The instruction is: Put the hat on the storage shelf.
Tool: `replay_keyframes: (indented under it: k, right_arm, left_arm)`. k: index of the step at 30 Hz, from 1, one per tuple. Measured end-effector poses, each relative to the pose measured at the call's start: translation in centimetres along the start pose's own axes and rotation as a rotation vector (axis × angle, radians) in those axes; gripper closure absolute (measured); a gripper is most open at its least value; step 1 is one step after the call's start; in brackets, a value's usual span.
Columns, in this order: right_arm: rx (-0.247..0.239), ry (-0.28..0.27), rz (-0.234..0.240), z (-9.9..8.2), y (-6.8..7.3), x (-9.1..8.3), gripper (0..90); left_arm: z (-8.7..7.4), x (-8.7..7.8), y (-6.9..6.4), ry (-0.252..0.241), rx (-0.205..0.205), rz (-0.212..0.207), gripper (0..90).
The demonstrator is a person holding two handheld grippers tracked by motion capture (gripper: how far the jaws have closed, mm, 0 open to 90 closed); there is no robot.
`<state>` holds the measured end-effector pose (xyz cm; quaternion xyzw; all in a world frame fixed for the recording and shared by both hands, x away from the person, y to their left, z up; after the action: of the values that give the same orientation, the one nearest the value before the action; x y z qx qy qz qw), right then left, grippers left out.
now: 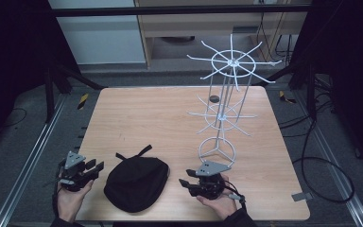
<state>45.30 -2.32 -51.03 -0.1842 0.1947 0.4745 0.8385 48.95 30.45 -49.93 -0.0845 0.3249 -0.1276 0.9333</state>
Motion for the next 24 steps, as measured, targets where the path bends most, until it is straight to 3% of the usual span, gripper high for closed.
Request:
replay_keyframes:
  k: [3, 6, 10, 11, 12, 15, 17, 24]
  right_arm:
    - [0.009, -0.004, -0.024, -0.2, -0.6, -0.7, 53.2]
    - [0.016, -0.007, -0.046, -0.4, -1.2, -1.3, 52.2]
    - [0.021, 0.005, -0.121, -1.2, -2.8, -3.1, 49.8]
    - [0.021, 0.005, -0.121, -1.2, -2.8, -3.1, 49.8]
    - [0.036, 0.004, -0.144, -1.5, -3.5, -3.9, 49.3]
    - [0.050, -0.001, -0.162, -1.9, -4.0, -4.7, 49.0]
    - [0.067, 0.000, -0.195, -2.6, -4.8, -5.7, 48.9]
    - [0.093, 0.017, -0.268, -4.2, -6.4, -7.9, 48.7]
  left_arm:
    - [0.7, -0.7, -1.6, -0.031, 0.015, -0.067, 53.2]
    - [0.9, -1.0, -3.1, -0.029, 0.032, -0.119, 49.9]
    - [0.7, -1.3, -6.0, -0.012, 0.103, -0.189, 45.9]
    - [0.7, -1.3, -6.0, -0.012, 0.103, -0.189, 45.4]
    - [0.6, -1.4, -6.9, -0.002, 0.131, -0.200, 45.1]
    - [0.4, -1.5, -7.8, 0.007, 0.152, -0.219, 44.9]
    - [0.0, -1.5, -8.9, 0.026, 0.188, -0.238, 44.6]
    - [-0.8, -1.3, -9.9, 0.079, 0.250, -0.245, 43.7]
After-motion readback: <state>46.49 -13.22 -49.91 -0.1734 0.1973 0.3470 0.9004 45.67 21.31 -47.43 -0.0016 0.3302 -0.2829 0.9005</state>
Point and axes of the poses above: each handheld gripper's, and its own axes: x roughly forward along the jaws, z roughly out of its top, y roughly to its left, the point moved 9 cm from there along x, roughly forward along the jaws, and after that the axes turned 15 degrees about -x, right-handed, at the moved point
